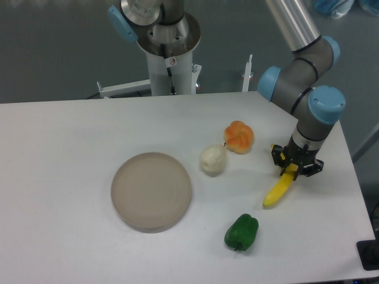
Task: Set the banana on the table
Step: 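Lower the banana onto the table and open the gripper, then raise the open gripper away from the banana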
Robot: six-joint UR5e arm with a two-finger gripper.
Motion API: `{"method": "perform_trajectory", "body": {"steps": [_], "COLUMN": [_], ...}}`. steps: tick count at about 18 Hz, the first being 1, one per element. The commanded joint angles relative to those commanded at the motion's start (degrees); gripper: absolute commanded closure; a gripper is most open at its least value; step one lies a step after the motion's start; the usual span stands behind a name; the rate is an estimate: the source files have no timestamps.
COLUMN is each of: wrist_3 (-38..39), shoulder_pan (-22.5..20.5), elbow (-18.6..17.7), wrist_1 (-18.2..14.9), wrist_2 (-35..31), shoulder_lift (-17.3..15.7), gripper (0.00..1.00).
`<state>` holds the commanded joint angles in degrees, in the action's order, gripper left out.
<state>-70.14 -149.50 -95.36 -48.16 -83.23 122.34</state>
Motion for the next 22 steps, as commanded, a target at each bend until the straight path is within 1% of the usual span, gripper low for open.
{"method": "perform_trajectory", "body": {"steps": [1, 3, 7, 10, 11, 12, 15, 16, 17, 18, 19, 22], "wrist_3": [0.0, 0.0, -0.18, -0.35, -0.7, -0.62, -0.44, -0.27, -0.18, -0.09, -0.09, -0.09], "shoulder_pan": [0.0, 0.0, 0.0, 0.0, 0.0, 0.0, -0.09, -0.09, -0.09, -0.17, -0.09, 0.44], "elbow": [0.0, 0.0, 0.0, 0.09, 0.09, 0.09, 0.44, 0.7, 1.05, 1.23, 1.84, 3.33], "wrist_1": [0.0, 0.09, 0.09, 0.09, 0.17, 0.18, 0.44, 0.44, 0.44, 0.44, 0.44, 0.26], "wrist_2": [0.0, 0.0, 0.0, 0.0, 0.0, 0.0, 0.0, 0.0, 0.0, 0.0, 0.09, 0.18], "shoulder_lift": [-0.09, 0.0, 0.0, 0.0, 0.0, 0.0, 0.0, 0.0, -0.09, -0.44, -0.7, -1.32], "gripper": [0.73, 0.68, 0.68, 0.64, 0.55, 0.44, 0.27, 0.25, 0.18, 0.08, 0.01, 0.0]}}
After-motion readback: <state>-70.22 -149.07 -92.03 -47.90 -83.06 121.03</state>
